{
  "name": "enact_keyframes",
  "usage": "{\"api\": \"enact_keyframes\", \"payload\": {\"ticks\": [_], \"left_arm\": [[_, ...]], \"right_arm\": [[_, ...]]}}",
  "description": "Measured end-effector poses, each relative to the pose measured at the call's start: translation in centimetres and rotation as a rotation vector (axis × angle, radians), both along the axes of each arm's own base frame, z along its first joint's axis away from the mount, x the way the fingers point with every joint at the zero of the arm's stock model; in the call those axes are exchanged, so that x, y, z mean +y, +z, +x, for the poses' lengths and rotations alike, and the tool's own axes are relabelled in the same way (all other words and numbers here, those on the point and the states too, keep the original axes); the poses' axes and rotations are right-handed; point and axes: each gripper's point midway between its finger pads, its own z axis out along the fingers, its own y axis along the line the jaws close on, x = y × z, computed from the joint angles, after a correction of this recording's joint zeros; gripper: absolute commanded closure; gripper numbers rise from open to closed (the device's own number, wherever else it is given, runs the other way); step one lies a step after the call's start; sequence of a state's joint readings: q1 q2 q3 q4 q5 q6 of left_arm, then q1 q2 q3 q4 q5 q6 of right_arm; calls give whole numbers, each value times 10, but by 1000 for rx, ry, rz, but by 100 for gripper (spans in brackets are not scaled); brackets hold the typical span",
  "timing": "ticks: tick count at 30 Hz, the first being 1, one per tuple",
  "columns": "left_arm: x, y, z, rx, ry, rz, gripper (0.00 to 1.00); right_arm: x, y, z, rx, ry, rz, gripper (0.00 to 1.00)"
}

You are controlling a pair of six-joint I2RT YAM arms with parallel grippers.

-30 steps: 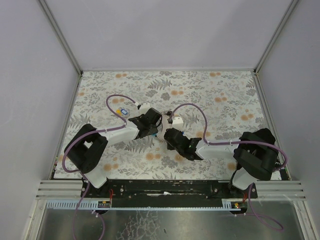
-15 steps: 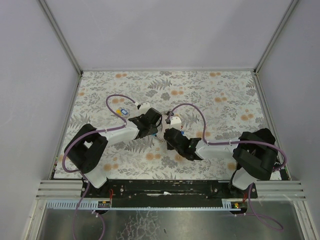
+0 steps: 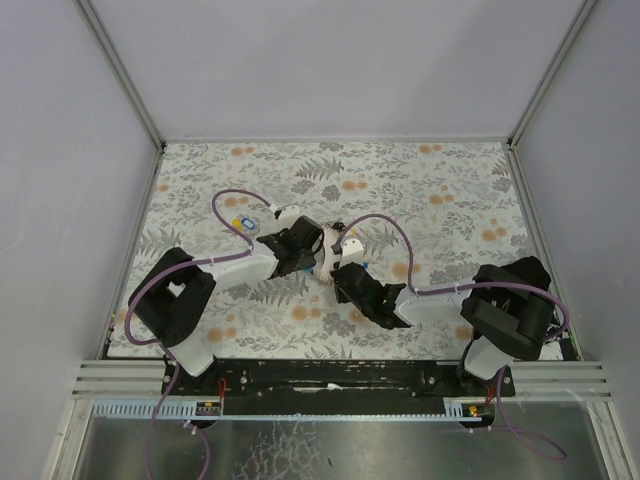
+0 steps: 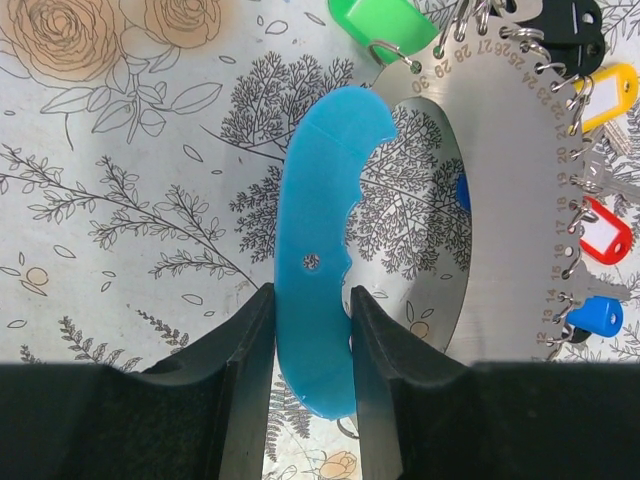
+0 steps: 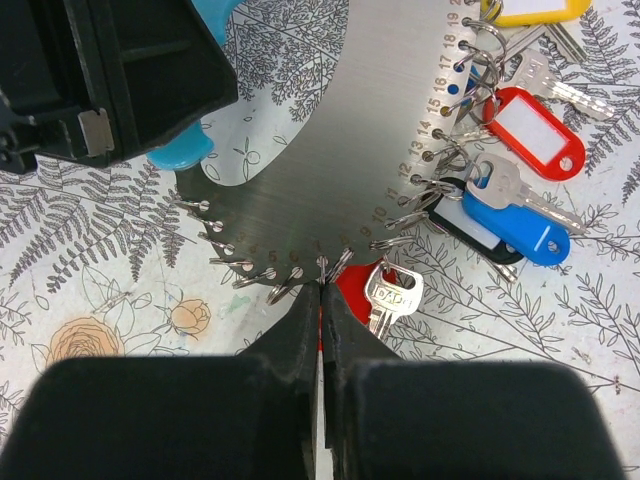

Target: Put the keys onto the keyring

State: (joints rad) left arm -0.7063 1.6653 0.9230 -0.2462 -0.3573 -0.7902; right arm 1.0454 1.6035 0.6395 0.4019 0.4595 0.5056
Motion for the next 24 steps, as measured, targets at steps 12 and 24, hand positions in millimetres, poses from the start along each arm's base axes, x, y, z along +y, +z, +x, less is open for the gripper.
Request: {"api": "enact_keyframes", "payload": {"ticks": [12,24], "left_arm": [[12,-14,-16,84,18,-206,73],[26,16,-30,54,-6,-294,46]], "right_arm": [[9,5,-9,-56,135,40,100],[3,20,-14,-151,266,-30,100]]}}
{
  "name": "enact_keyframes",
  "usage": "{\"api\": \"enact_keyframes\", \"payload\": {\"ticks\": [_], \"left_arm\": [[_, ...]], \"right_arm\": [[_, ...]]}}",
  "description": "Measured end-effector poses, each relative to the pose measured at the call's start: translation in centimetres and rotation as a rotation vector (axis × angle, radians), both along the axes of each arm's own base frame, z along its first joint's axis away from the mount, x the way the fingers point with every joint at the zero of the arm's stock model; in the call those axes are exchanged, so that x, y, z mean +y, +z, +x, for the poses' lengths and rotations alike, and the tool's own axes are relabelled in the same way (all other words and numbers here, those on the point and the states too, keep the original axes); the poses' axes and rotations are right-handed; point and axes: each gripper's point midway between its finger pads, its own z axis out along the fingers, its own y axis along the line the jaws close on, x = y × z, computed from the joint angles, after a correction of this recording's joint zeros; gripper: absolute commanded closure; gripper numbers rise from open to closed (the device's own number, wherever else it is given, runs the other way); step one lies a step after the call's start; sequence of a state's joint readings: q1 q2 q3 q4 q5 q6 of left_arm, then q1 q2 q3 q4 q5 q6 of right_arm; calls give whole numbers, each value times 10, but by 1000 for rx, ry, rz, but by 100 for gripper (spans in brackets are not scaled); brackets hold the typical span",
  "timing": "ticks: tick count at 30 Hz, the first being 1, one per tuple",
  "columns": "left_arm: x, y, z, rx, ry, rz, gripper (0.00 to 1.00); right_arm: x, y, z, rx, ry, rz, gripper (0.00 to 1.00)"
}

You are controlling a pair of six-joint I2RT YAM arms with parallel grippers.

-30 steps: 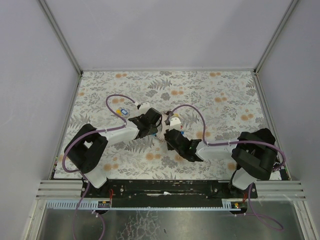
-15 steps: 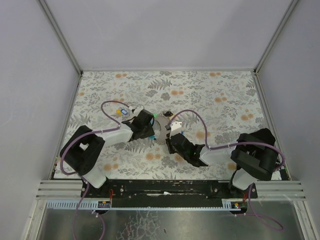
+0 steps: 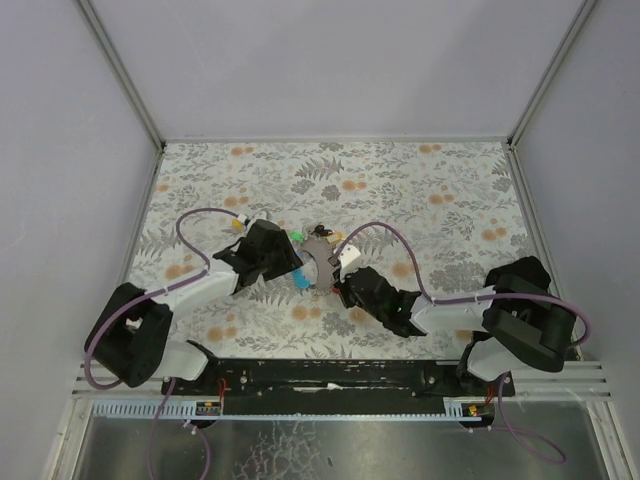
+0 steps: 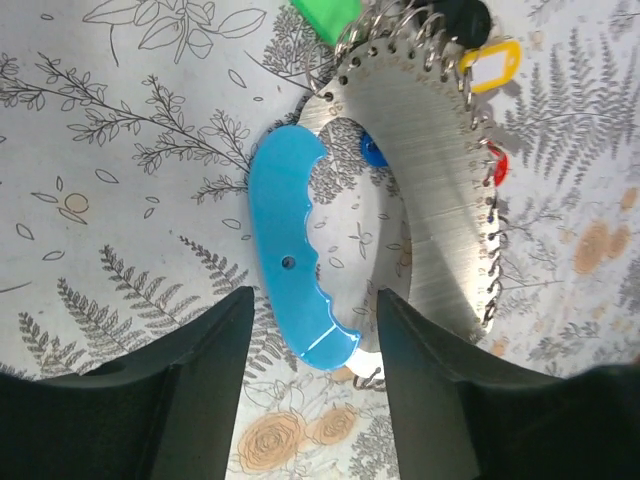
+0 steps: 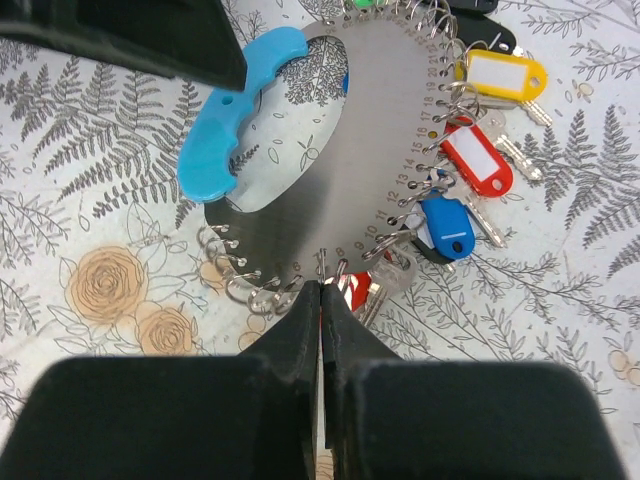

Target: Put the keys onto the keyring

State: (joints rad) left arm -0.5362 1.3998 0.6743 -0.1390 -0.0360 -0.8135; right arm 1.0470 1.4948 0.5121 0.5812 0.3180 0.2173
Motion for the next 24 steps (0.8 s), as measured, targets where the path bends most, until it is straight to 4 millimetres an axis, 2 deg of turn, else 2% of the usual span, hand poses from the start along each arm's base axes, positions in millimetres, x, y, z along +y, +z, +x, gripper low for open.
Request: {"api": "enact_keyframes", "payload": {"ticks": [6,13,17,24], "left_arm": [[-2,20,-8,-60,-47,-43,40],[-22,25,-25,-111,-181,-174,39],[-33,35,-33,-184,-278,-240,39],[-42,68,-42,-431,-425,-324,32]], "right_arm": [[-2,13,-4,-52,74,-7,100],[-12,18,-8,-95,157,19,100],[-18,21,-10,-111,203,30,100],[-27,52,-2,-180,278,86,100]]}}
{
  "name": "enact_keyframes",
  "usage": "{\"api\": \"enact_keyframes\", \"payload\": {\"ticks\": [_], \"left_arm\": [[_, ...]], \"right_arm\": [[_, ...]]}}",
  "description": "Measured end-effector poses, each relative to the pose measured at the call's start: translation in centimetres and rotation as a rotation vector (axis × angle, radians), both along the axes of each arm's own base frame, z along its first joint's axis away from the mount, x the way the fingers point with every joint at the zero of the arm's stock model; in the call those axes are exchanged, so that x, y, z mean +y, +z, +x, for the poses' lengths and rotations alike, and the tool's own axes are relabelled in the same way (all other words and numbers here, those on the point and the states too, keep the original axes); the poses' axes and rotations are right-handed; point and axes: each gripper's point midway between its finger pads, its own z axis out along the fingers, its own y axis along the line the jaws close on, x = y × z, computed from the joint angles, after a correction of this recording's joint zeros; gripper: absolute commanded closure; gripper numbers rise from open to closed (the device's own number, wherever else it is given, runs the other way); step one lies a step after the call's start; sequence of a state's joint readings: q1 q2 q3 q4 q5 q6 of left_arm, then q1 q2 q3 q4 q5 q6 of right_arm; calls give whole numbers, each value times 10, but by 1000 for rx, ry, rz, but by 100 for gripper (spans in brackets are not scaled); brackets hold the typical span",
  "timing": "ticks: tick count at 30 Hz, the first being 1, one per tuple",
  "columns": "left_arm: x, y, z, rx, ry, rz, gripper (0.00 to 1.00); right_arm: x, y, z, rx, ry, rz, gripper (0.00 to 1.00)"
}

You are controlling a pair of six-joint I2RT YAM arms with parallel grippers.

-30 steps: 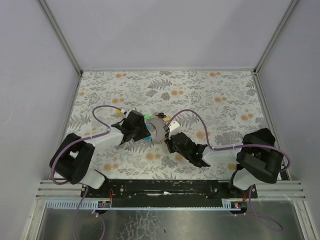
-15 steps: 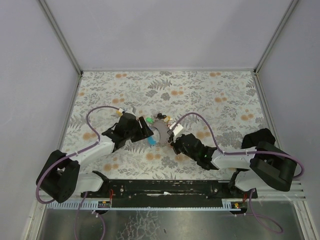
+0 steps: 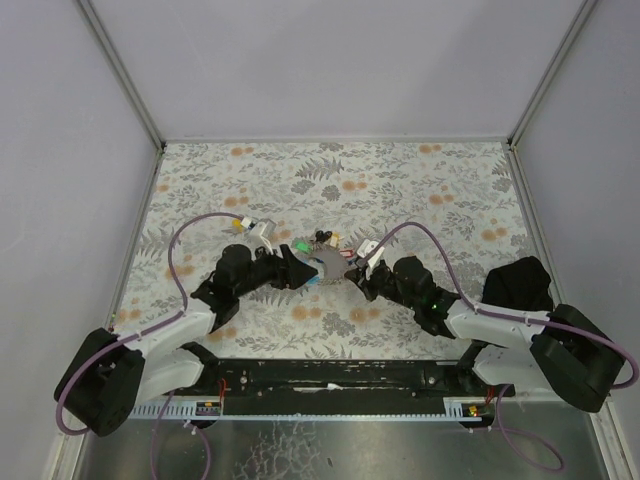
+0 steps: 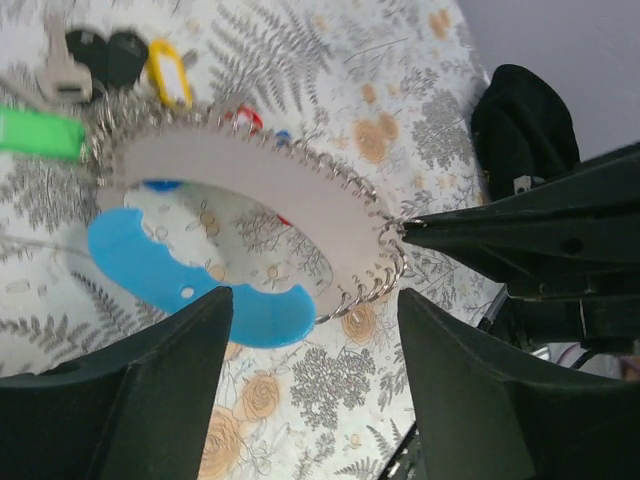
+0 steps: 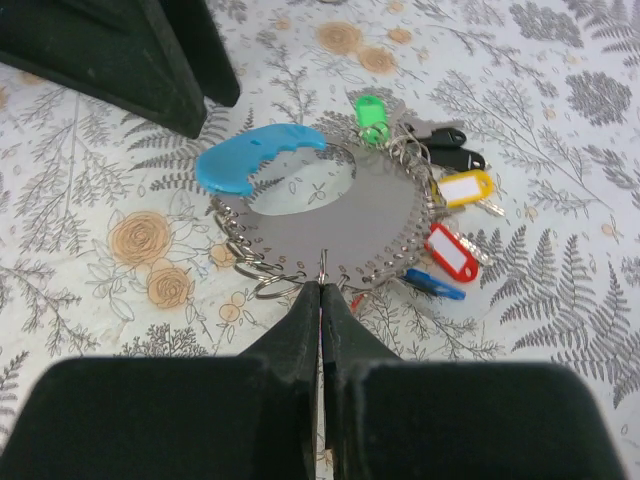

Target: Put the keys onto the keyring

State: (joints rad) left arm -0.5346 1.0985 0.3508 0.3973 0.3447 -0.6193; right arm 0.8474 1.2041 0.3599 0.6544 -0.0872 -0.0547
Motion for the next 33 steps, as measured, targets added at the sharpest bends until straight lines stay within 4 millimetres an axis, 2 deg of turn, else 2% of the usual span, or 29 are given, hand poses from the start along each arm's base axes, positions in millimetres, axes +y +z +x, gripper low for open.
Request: {"api": "enact_keyframes", "payload": {"ticks": [3,6,8,13,19,21,24,28,30,33], "left_arm": [[0,15,-1,-107,-27,-19,30],[-2,33,4,-216,-42,-28,22],[-2,39,6,-258,-47,-28,21],[-5,38,13,-288,-55,-6,21],[-8,42,36,-302,-28,41,23],[-4,49,42,-324,-9,42,18],[7,64,47,-373,46,31,1],[27,90,49,-466,158,-2,0],[33,89,49,-477,195,-4,0],[36,70,49,-442,201,21,0]], "right_arm": [[-1,2,-5,-12,58,-21,100],[1,1,-12,-12,124,-51,100],[2,0,-15,-12,160,-69,100],[0,-1,-16,-16,210,-96,100],[-3,-4,-16,-5,226,-105,100],[-2,-5,-17,0,235,-103,100],[-1,-8,-19,12,246,-103,100],[1,-5,-20,13,250,-89,100],[1,-4,-19,8,248,-82,100],[1,-3,-19,4,246,-77,100]]}}
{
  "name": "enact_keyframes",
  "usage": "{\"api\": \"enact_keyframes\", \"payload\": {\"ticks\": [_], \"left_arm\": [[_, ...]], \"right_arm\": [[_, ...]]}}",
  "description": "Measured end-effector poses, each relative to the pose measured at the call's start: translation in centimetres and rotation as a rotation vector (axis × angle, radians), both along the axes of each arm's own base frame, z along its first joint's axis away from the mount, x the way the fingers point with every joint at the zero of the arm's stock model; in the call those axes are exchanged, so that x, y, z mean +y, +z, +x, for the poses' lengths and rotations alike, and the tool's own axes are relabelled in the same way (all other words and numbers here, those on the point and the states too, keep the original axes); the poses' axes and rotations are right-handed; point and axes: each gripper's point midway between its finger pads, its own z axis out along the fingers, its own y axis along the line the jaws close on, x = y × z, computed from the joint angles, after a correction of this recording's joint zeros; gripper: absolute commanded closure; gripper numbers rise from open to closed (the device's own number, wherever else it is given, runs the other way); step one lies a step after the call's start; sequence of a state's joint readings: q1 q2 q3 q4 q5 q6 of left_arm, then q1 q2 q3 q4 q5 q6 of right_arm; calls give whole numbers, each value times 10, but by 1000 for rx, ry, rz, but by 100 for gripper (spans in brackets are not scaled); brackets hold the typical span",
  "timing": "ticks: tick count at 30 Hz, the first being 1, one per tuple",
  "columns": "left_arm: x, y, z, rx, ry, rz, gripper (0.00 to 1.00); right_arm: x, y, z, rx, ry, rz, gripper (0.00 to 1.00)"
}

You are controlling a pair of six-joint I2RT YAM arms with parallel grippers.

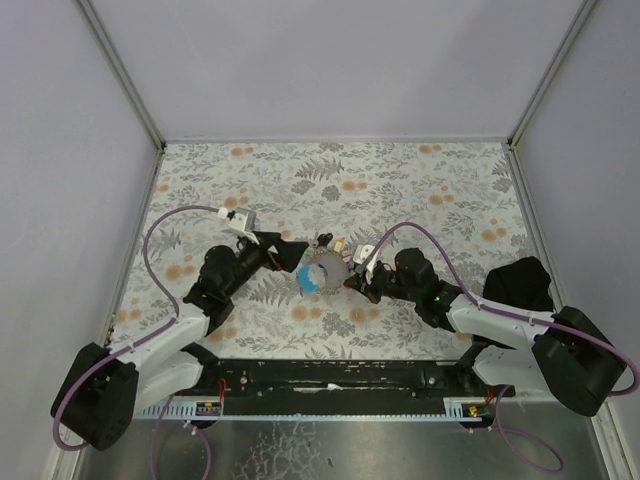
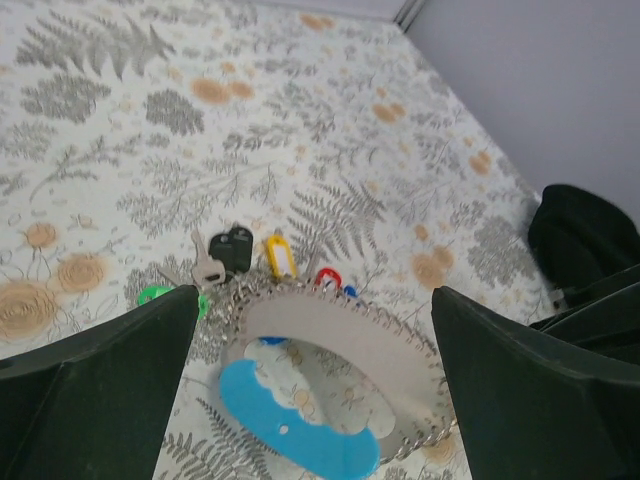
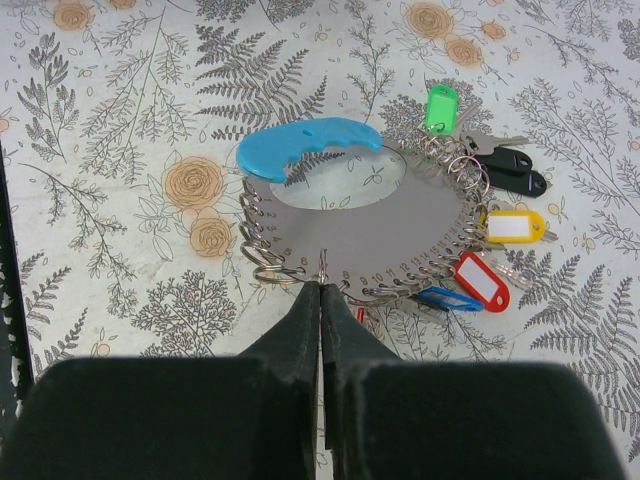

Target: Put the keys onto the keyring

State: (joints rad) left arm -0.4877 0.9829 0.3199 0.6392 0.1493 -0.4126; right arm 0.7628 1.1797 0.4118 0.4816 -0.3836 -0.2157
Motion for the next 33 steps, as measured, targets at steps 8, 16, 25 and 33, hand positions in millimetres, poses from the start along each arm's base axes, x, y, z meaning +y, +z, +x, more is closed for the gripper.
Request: {"api": "enact_keyframes", "payload": {"ticks": [8,16,25,33], "left_arm": [[-17,-54,-4,141,-110,90,0],[-33,-78,-29,215,-234,76,7],[-42,-116,-80,335,-299,37,13],[-60,-127,-102,396,-340,-14,15]], "right_arm": [[-3,-4,-1,1,-6,6,100],[-9,-11,-4,4,-27,30,100],[-5,-9,1,0,-38,64,100],[-7,-21,6,23,-59,53,100]]}}
